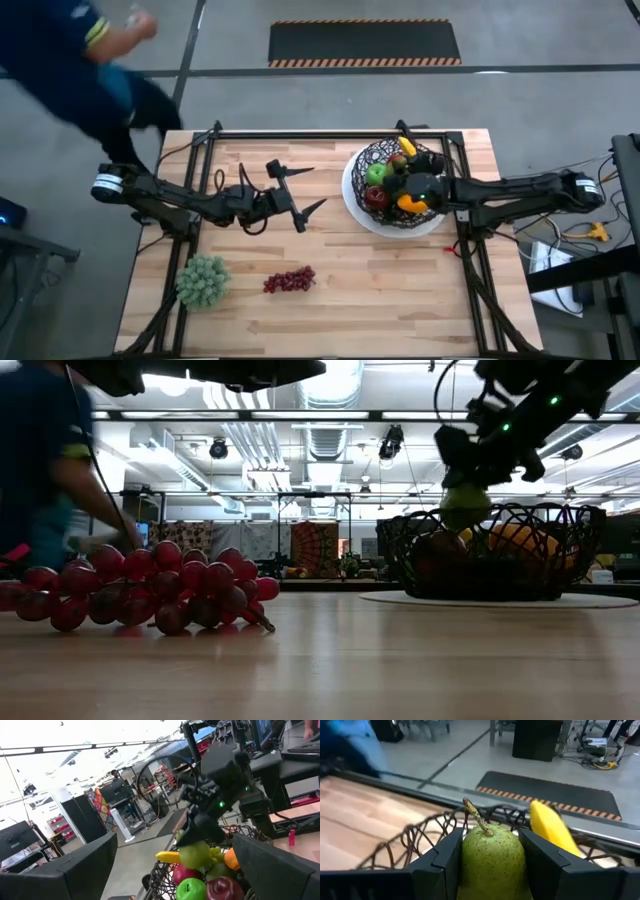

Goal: Build produce basket
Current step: Put the green pear into the wire basket

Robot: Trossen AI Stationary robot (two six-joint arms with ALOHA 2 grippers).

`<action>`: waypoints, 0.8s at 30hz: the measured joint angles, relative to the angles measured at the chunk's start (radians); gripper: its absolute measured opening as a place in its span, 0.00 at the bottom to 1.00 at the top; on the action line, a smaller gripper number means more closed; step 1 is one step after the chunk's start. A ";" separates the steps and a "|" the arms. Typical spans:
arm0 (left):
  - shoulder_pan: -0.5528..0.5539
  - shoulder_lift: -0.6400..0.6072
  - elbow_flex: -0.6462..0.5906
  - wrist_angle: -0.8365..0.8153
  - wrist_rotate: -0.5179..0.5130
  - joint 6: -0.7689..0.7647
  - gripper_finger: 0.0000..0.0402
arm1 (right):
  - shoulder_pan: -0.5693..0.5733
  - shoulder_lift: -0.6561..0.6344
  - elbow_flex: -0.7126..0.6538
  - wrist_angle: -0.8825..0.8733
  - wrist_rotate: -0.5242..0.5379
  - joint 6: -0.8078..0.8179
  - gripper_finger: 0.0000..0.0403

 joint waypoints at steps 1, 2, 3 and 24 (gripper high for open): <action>0.000 0.001 0.000 0.000 0.000 0.000 0.94 | -0.005 0.019 0.000 0.007 -0.006 0.000 0.39; 0.000 0.002 0.000 0.000 0.000 0.000 0.94 | -0.008 0.038 0.001 0.016 -0.011 0.000 0.39; 0.000 0.002 0.000 -0.001 0.000 0.000 0.94 | -0.010 0.054 0.002 0.025 -0.015 0.000 0.39; 0.000 0.003 0.000 0.000 0.000 -0.006 0.94 | -0.012 0.125 0.003 0.041 -0.075 0.014 0.56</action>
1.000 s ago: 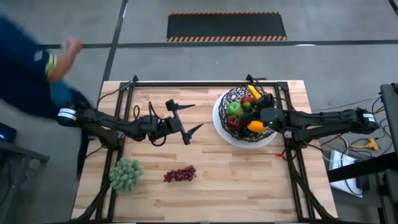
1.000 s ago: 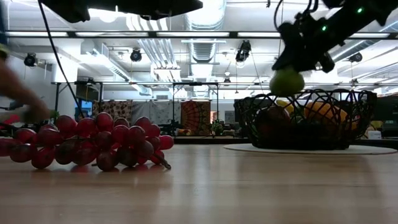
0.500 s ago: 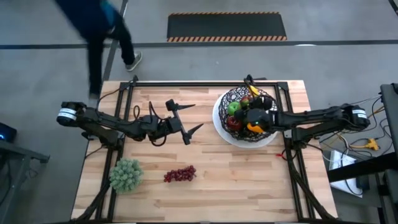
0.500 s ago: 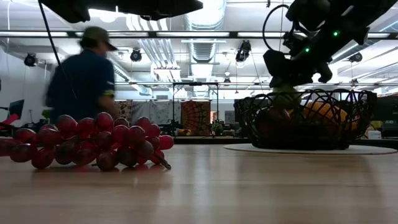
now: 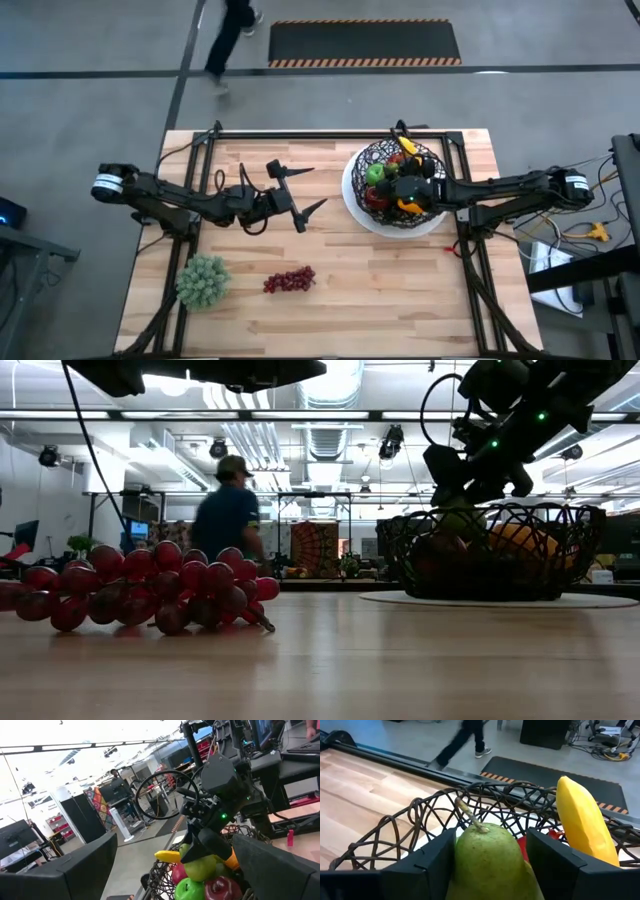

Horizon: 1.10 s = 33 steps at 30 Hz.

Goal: Build produce basket
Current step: Put the green pear into the wire basket, then put the purple grapes into the wire basket

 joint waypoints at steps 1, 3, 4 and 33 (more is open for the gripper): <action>0.000 0.000 0.000 0.000 0.000 -0.004 0.94 | 0.000 -0.002 0.000 -0.001 0.000 0.000 0.58; 0.000 0.000 0.000 0.000 0.000 -0.007 0.94 | 0.000 -0.017 0.000 -0.003 -0.001 -0.001 0.61; 0.000 0.000 0.000 0.000 0.000 -0.007 0.94 | 0.000 -0.027 0.002 -0.007 -0.001 -0.002 0.62; -0.282 0.079 0.084 -0.659 0.103 -0.799 0.94 | 0.471 -0.272 0.139 -0.212 -0.186 -0.197 0.63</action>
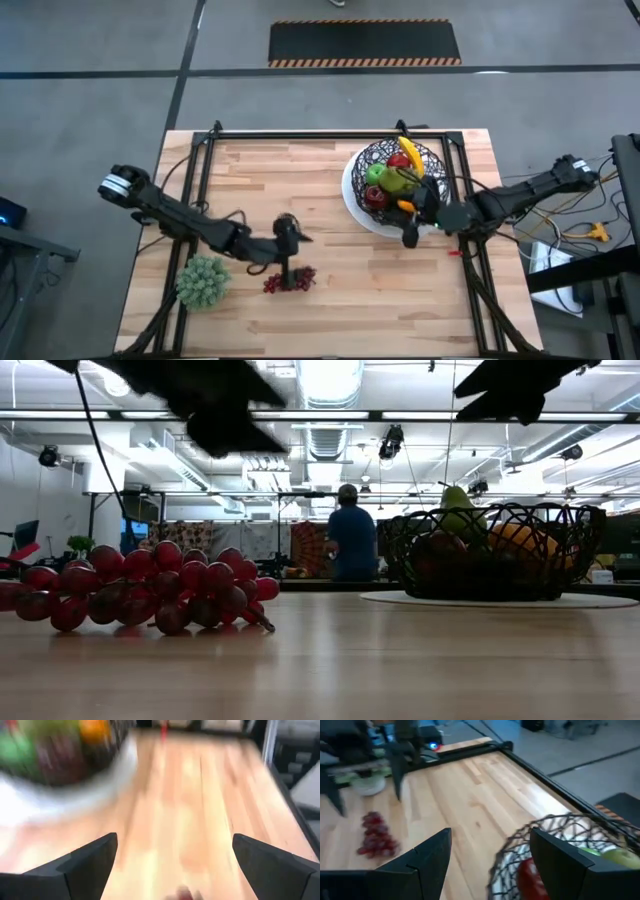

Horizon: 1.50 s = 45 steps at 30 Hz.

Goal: Build produce basket
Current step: Put the purple grapes into the wire basket

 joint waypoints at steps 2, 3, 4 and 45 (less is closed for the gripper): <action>-0.015 0.031 0.045 -0.143 0.034 -0.131 0.94 | 0.030 0.001 0.000 -0.001 0.002 0.000 0.63; -0.018 0.047 0.067 -0.212 0.059 -0.188 0.94 | 0.043 0.004 0.000 -0.001 0.003 0.000 0.63; -0.021 0.068 0.086 -0.283 0.086 -0.231 0.94 | 0.052 0.009 0.000 -0.001 0.003 0.000 0.63; -0.034 0.319 0.330 -0.806 0.282 -0.207 0.14 | 0.093 0.044 -0.001 -0.050 0.004 0.017 0.63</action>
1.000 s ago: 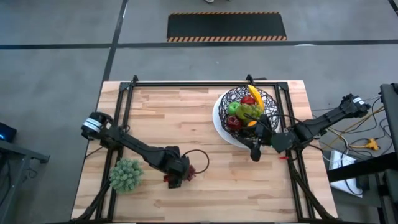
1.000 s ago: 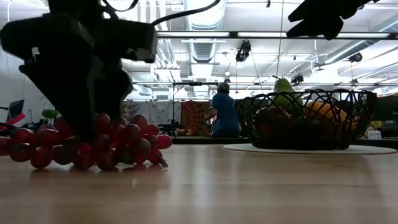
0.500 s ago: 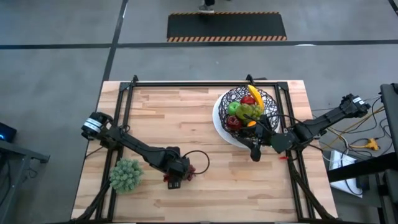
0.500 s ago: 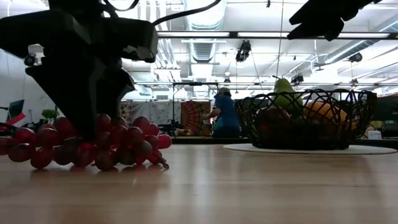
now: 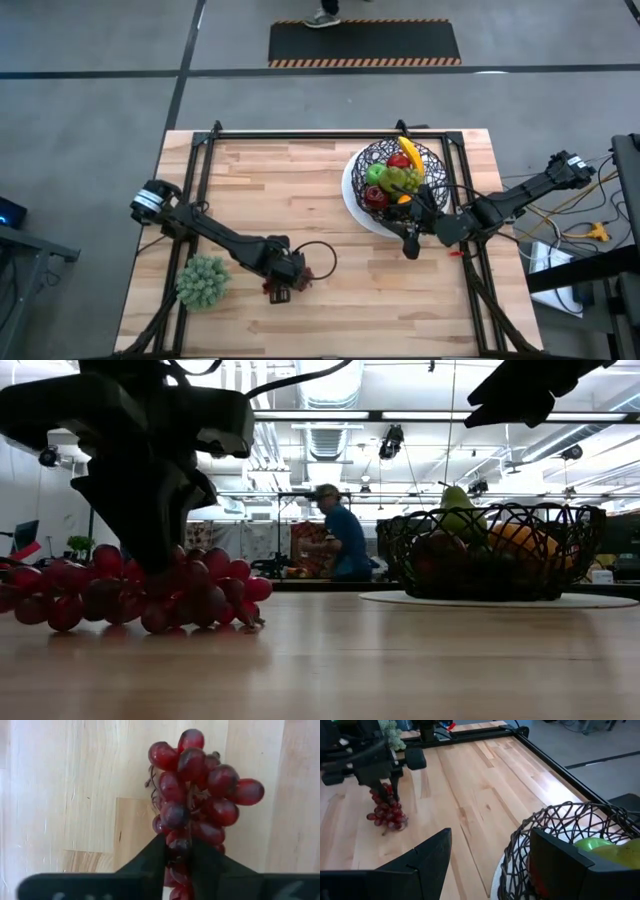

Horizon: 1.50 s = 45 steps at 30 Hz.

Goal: Build produce basket
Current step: Put the purple grapes into the wire basket

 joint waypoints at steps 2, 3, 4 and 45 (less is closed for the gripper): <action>0.000 -0.009 0.000 0.000 0.000 0.000 0.09 | 0.000 0.000 0.000 -0.010 0.000 0.002 0.63; 0.000 -0.016 0.000 0.000 0.000 0.000 0.06 | 0.000 0.000 -0.001 -0.011 0.000 0.002 0.63; 0.000 -0.022 0.002 -0.001 0.000 0.000 0.04 | 0.000 0.000 -0.002 -0.010 0.000 0.002 0.63; 0.402 0.171 0.140 1.291 -0.104 0.657 0.01 | 0.188 -0.442 -0.348 0.467 -0.085 -0.566 0.63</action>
